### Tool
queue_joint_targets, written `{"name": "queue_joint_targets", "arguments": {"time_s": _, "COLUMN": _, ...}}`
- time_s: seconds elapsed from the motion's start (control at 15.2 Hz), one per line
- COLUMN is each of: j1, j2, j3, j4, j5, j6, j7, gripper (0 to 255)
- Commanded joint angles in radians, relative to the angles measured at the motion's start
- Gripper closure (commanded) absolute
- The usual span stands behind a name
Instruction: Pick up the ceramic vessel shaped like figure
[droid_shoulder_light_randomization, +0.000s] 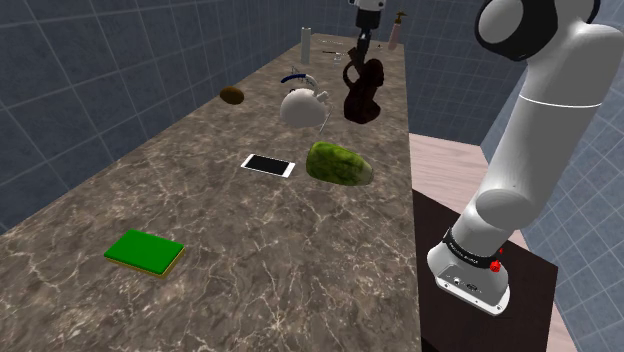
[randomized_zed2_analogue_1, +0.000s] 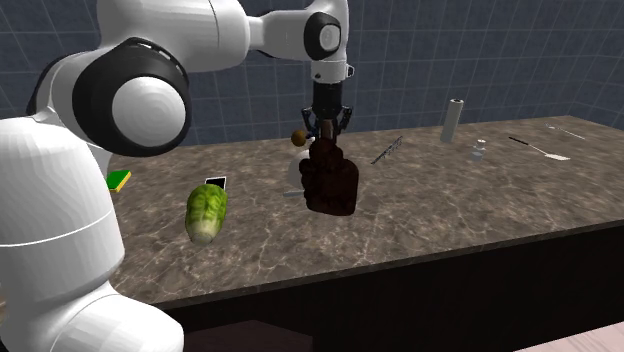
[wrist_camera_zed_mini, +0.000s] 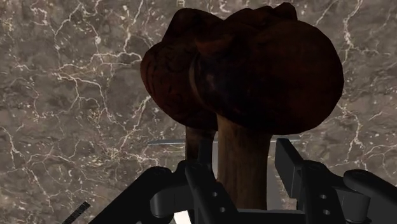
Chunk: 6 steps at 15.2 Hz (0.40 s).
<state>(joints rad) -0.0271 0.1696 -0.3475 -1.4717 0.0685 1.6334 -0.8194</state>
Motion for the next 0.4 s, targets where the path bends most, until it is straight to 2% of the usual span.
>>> {"name": "queue_joint_targets", "arguments": {"time_s": 0.0, "j1": -0.002, "j2": 0.003, "j3": -0.001, "j4": 0.031, "j5": 0.001, "j6": -0.025, "j7": -0.001, "gripper": 255}}
{"name": "queue_joint_targets", "arguments": {"time_s": 0.33, "j1": -0.007, "j2": 0.016, "j3": -0.003, "j4": 0.091, "j5": 0.006, "j6": -0.073, "j7": -0.003, "gripper": 255}}
